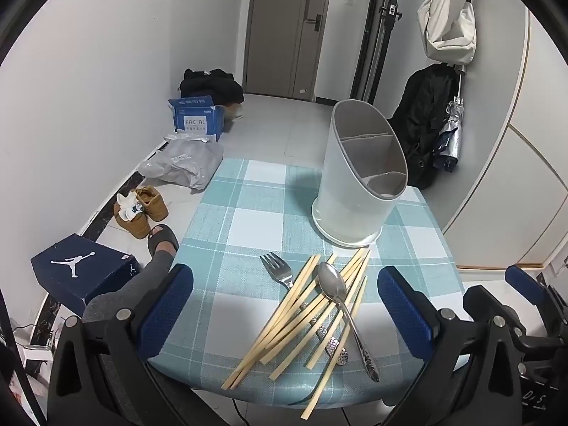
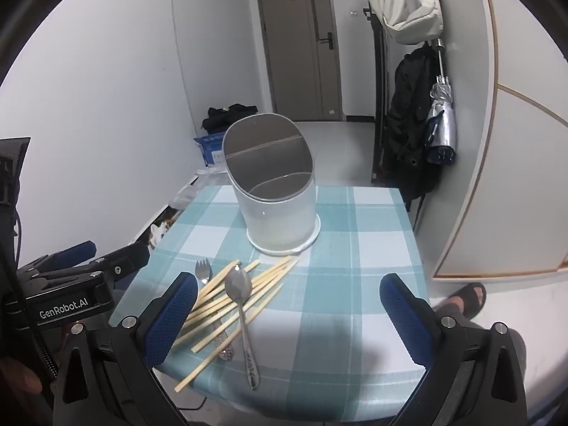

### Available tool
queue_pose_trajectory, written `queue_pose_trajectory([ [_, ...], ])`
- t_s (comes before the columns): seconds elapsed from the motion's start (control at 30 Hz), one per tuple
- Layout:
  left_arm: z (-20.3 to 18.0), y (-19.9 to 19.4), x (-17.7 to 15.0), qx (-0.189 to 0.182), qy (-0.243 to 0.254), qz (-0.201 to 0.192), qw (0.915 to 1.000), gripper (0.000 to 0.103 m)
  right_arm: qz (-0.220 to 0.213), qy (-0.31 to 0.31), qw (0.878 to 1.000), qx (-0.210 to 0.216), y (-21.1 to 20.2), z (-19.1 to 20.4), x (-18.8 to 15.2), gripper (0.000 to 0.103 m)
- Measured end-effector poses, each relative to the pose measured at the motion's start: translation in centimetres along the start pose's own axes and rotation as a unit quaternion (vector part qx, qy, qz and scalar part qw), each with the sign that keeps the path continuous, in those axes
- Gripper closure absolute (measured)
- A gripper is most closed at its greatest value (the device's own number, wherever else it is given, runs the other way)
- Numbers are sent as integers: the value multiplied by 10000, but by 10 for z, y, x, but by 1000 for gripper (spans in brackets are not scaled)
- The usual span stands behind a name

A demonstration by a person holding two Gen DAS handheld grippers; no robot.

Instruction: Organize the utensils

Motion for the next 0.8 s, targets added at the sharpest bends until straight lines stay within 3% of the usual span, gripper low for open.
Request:
queue_pose_trajectory([
  [0.8,4,1,-2,80,-58,15,10000,1,-42,-13,10000,6,0,2,2,0],
])
Point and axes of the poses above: each gripper's, at about its wrist camera, not at the fingertips, and y roughly the way its jaws point, z to its left, x to its top, the point moved 10 cm from there along y, roughly the way its jaws point, and after that the axes turned 11 degrees about -z, right-handed, at the moved point
